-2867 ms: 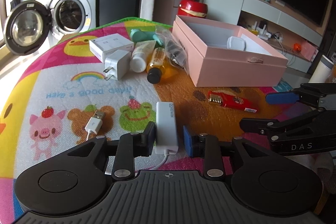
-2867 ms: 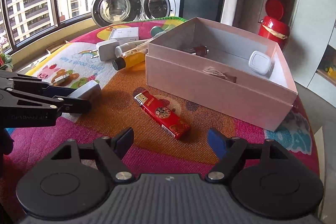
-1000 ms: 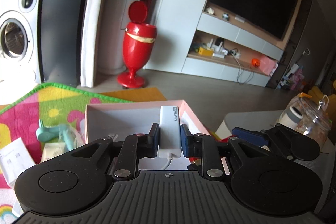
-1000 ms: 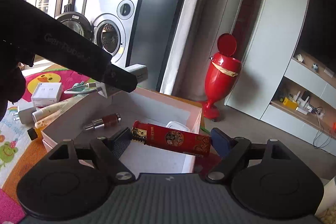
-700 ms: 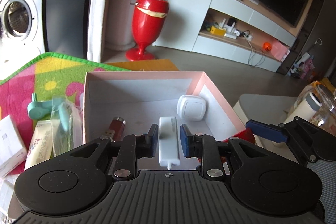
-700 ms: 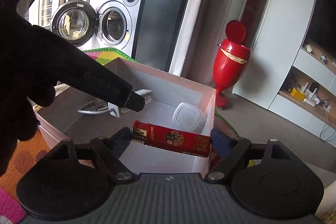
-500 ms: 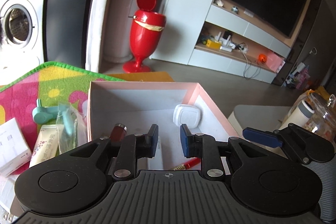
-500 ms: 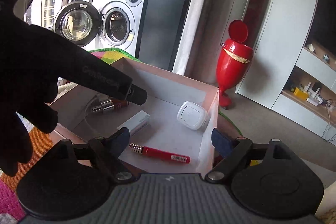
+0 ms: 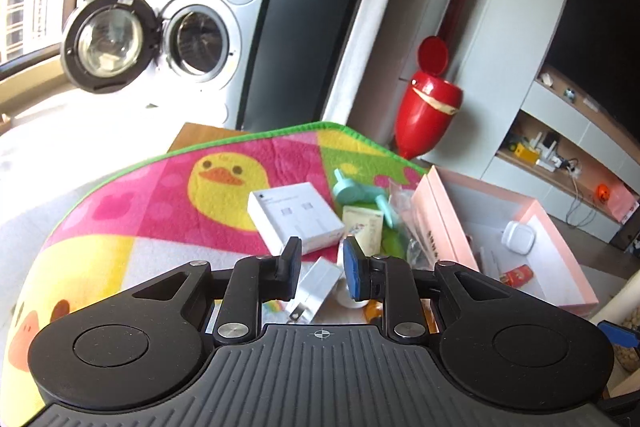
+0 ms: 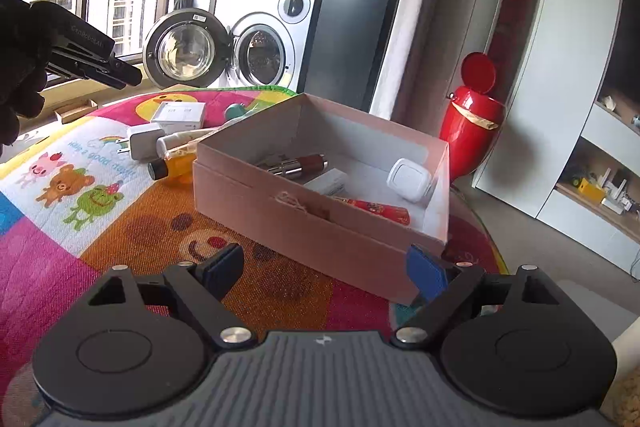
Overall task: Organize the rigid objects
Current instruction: 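Grasp the white wall plug charger with the left tool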
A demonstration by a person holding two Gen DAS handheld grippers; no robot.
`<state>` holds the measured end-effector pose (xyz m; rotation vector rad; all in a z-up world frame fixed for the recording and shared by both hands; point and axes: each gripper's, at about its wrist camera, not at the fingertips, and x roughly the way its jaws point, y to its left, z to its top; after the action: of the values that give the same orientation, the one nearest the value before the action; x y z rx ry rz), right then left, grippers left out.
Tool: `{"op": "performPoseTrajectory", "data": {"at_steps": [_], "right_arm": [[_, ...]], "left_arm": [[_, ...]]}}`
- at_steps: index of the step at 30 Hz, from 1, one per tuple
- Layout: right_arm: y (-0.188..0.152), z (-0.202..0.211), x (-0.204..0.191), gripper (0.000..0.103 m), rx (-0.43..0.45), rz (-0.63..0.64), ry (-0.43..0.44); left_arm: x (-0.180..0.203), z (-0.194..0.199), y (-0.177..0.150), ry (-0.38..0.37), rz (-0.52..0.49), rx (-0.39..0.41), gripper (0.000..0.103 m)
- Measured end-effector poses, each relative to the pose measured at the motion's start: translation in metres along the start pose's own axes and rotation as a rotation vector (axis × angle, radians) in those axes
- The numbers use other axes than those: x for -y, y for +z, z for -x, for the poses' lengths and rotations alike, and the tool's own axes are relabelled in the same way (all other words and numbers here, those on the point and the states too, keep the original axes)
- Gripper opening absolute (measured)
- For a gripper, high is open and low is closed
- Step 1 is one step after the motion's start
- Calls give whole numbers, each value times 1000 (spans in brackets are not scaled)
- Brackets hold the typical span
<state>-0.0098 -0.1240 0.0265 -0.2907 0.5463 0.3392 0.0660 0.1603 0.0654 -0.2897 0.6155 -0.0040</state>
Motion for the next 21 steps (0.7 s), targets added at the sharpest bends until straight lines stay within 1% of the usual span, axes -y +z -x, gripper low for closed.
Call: {"op": "performPoseTrajectory", "data": {"at_steps": [1,3,7,8,10,12,15,18,21], "right_arm": [[-2,-2,-4,89,-13,-1,4],[-4,-5,-11,89,-33,-2,17],[-6,-3,-23,89,-40,20,21],[-6,-3,-25,89,-40,26,19],[-6,-3,-27,89,-45,29,20],[-7,-4,-29,89,-54,30,21],[-10,-8,-29,89,-75,28,20],[-13,-12,-28,89,-98,15,25],[-15,-14,-29,89,-106,6,32]], "left_arm": [[-2,-1,-4,0,-4,0,25],[-4,-4,-12,-13,-45,5,25],[2,-17,-16,-22,-122,-18,25],[5,-22,-18,-11,-140,-27,25],[6,-30,-20,33,-164,-37,25],[7,-34,-20,59,-179,-16,28],[7,-37,-17,36,-183,-29,28],[13,-38,-18,1,-215,-49,29],[18,-43,-23,-2,-243,-75,29]]}}
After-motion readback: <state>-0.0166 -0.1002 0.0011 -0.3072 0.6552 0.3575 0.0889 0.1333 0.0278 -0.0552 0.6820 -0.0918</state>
